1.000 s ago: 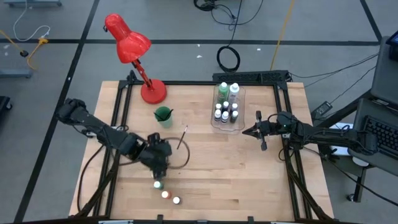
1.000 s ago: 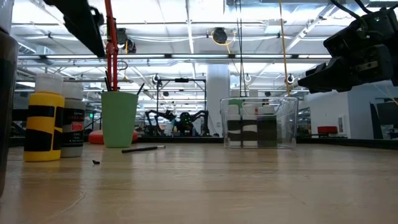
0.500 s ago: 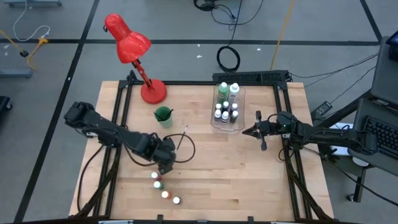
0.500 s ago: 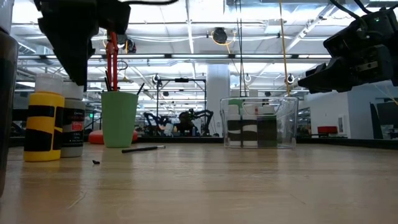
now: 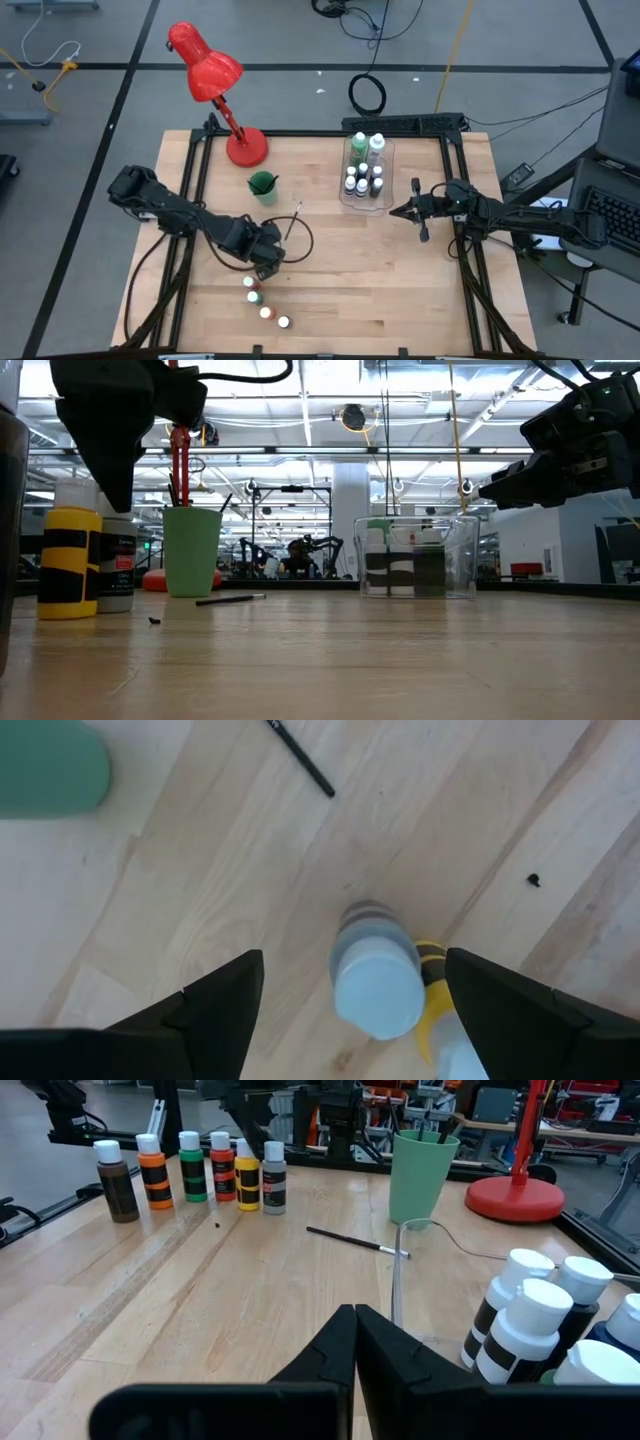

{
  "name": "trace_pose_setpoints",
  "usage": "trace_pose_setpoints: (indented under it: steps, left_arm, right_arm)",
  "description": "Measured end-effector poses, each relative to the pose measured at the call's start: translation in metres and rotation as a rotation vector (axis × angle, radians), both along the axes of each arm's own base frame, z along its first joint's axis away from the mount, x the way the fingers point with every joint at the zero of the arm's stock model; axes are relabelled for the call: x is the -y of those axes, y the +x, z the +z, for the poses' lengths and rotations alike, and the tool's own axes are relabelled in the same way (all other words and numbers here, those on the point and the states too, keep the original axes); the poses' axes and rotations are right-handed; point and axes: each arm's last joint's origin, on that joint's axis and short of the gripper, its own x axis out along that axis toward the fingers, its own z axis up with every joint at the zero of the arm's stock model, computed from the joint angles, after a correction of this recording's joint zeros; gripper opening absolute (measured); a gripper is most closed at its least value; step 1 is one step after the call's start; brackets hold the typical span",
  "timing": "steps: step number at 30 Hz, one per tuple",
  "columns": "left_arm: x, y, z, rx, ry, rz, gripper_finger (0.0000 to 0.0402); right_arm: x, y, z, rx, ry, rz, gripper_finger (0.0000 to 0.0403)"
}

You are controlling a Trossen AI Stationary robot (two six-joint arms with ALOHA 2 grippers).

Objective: Pick & Place Paint Supplies
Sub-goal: Put the small gray paint bottle into the transparent bin

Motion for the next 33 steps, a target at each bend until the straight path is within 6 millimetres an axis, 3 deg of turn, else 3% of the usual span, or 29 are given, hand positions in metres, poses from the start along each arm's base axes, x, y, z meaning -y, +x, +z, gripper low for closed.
trace_pose_setpoints:
  steps: [14, 21, 28, 33]
  left_arm:
    - [-0.001, -0.003, 0.0, -0.026, 0.009, 0.027, 0.0257]
    - [-0.003, -0.002, 0.0, -0.026, 0.026, -0.005, 0.0195]
    - [-0.008, 0.0, 0.0, -0.024, 0.058, -0.043, 0.0101]
    - [-0.013, 0.002, 0.0, -0.026, 0.065, -0.039, 0.0093]
  right_arm:
    - [0.0, 0.0, 0.0, 0.0, 0.0, 0.0, 0.0004]
    - [0.0, 0.0, 0.0, 0.0, 0.0, 0.0, 0.0004]
    - [0.0, 0.0, 0.0, 0.0, 0.0, 0.0, 0.0004]
    - [0.0, 0.0, 0.0, 0.0, 0.0, 0.0, 0.0004]
